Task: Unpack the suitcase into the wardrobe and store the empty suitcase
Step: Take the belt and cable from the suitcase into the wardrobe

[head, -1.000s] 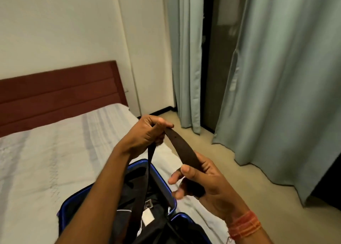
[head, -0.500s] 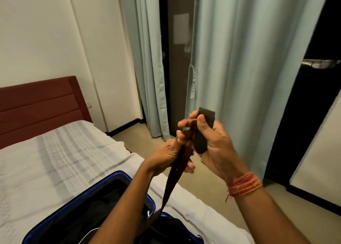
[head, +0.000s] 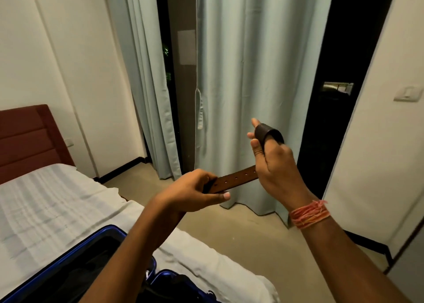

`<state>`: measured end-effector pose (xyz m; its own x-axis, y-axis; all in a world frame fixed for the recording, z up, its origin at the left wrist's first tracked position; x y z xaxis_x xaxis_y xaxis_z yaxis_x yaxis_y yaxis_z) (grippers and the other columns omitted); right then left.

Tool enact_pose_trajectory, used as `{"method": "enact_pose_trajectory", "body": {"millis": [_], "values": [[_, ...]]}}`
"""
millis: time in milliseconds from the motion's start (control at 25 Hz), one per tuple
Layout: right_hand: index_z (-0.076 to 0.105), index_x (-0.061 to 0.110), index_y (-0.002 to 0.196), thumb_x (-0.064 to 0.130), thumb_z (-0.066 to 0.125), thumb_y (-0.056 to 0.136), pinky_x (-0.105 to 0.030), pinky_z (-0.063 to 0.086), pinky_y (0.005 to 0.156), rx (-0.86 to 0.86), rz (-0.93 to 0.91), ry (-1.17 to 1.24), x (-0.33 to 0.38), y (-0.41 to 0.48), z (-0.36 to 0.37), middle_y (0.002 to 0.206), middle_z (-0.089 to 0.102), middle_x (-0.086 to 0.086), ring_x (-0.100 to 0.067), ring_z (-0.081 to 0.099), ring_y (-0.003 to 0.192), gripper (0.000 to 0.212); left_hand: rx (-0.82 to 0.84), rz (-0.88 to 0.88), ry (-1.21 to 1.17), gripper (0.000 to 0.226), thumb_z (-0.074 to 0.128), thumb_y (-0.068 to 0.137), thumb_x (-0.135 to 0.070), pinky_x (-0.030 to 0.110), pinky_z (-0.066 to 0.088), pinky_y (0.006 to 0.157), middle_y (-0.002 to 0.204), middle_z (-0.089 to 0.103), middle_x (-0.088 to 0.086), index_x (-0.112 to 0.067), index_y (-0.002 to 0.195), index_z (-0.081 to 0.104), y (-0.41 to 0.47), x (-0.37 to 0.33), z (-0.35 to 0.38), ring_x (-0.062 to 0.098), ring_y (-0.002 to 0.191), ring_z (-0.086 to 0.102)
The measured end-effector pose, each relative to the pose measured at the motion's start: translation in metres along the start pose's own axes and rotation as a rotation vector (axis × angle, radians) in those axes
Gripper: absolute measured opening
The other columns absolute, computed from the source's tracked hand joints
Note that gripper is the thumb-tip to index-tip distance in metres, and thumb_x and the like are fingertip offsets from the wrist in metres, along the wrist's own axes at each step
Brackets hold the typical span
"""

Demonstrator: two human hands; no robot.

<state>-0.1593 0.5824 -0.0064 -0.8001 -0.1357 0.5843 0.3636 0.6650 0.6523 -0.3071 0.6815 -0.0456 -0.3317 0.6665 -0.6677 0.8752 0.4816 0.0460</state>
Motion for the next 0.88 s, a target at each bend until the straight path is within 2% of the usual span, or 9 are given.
{"method": "enact_pose_trajectory", "body": {"millis": [120, 240, 320, 400, 560, 640, 720, 800, 880], "values": [[0.02, 0.025, 0.151, 0.027, 0.036, 0.102, -0.028, 0.054, 0.078, 0.246, -0.066, -0.294, -0.006, -0.008, -0.02, 0.104, 0.062, -0.01, -0.019, 0.061, 0.086, 0.052, 0.068, 0.056, 0.04, 0.028, 0.061, 0.087, -0.043, 0.022, 0.044, 0.062, 0.072, 0.056, -0.001, -0.018, 0.097, 0.064, 0.01, -0.041, -0.001, 0.008, 0.062, 0.052], [0.035, 0.023, 0.142, 0.035, 0.031, 0.102, -0.035, 0.053, 0.078, 0.422, -0.046, -0.316, -0.016, -0.028, -0.042, 0.096, 0.064, -0.005, -0.014, 0.059, 0.08, 0.042, 0.113, 0.148, 0.043, 0.03, 0.065, 0.082, -0.042, 0.022, 0.051, 0.068, 0.08, 0.064, -0.008, -0.019, 0.101, 0.067, 0.023, -0.083, -0.007, 0.006, 0.072, 0.061], [0.052, 0.017, 0.114, 0.043, 0.028, 0.1, -0.035, 0.055, 0.072, 0.465, 0.05, -0.134, -0.02, -0.04, -0.06, 0.084, 0.067, -0.002, -0.013, 0.062, 0.071, 0.039, 0.142, 0.24, 0.08, 0.034, 0.066, 0.076, -0.042, 0.019, 0.051, 0.07, 0.082, 0.067, -0.013, -0.019, 0.1, 0.071, 0.034, -0.108, -0.005, 0.001, 0.078, 0.063], [0.055, 0.015, 0.098, 0.055, 0.022, 0.093, -0.03, 0.055, 0.063, 0.51, 0.18, 0.079, -0.023, -0.053, -0.075, 0.075, 0.068, -0.003, -0.015, 0.063, 0.062, 0.052, 0.162, 0.331, 0.094, 0.03, 0.067, 0.075, -0.039, 0.016, 0.049, 0.069, 0.082, 0.067, -0.017, -0.02, 0.098, 0.073, 0.046, -0.127, 0.003, 0.0, 0.081, 0.064], [0.06, 0.013, 0.1, 0.056, 0.025, 0.088, -0.029, 0.054, 0.064, 0.655, 0.391, 0.505, -0.033, -0.086, -0.105, 0.073, 0.066, -0.008, -0.021, 0.061, 0.063, 0.057, 0.338, 0.442, -0.089, 0.016, 0.069, 0.078, -0.031, 0.03, 0.053, 0.079, 0.09, 0.072, 0.002, -0.022, 0.089, 0.074, 0.071, -0.151, 0.043, 0.017, 0.088, 0.068], [0.061, 0.01, 0.097, 0.051, 0.035, 0.092, -0.037, 0.055, 0.08, 0.661, 0.443, 0.787, -0.04, -0.101, -0.123, 0.081, 0.07, -0.011, -0.025, 0.067, 0.073, 0.049, 0.419, 0.453, -0.259, 0.031, 0.07, 0.08, -0.033, 0.033, 0.052, 0.084, 0.091, 0.071, 0.016, -0.004, 0.091, 0.074, 0.083, -0.163, 0.068, 0.026, 0.088, 0.067], [0.064, 0.012, 0.095, 0.051, 0.046, 0.09, -0.044, 0.053, 0.087, 0.667, 0.432, 1.025, -0.043, -0.111, -0.14, 0.076, 0.068, -0.01, -0.02, 0.067, 0.068, 0.043, 0.475, 0.442, -0.392, 0.052, 0.069, 0.08, -0.039, 0.033, 0.051, 0.079, 0.084, 0.065, 0.027, 0.013, 0.084, 0.066, 0.091, -0.174, 0.093, 0.035, 0.08, 0.06], [0.063, 0.01, 0.104, 0.049, 0.044, 0.091, -0.039, 0.058, 0.076, 0.668, 0.402, 1.162, -0.043, -0.116, -0.154, 0.065, 0.062, -0.006, -0.013, 0.06, 0.052, 0.045, 0.538, 0.414, -0.532, 0.067, 0.07, 0.078, -0.048, 0.031, 0.047, 0.069, 0.078, 0.052, 0.043, 0.018, 0.074, 0.057, 0.097, -0.182, 0.117, 0.039, 0.074, 0.047], [0.062, 0.008, 0.111, 0.038, 0.037, 0.096, -0.034, 0.059, 0.068, 0.665, 0.383, 1.22, -0.043, -0.119, -0.166, 0.067, 0.064, -0.006, -0.013, 0.062, 0.052, 0.042, 0.541, 0.388, -0.631, 0.072, 0.069, 0.074, -0.057, 0.027, 0.048, 0.065, 0.079, 0.049, 0.045, 0.014, 0.071, 0.057, 0.099, -0.195, 0.138, 0.04, 0.072, 0.046]]}}
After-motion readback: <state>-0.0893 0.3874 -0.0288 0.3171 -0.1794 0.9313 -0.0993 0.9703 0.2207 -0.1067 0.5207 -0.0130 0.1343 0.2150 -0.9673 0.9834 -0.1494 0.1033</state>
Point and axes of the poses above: each hand's wrist, its own y-axis towards the middle knuckle, its own z-axis out of the palm, x = y × z, the point moved 4 cm from there along y, towards the middle knuckle
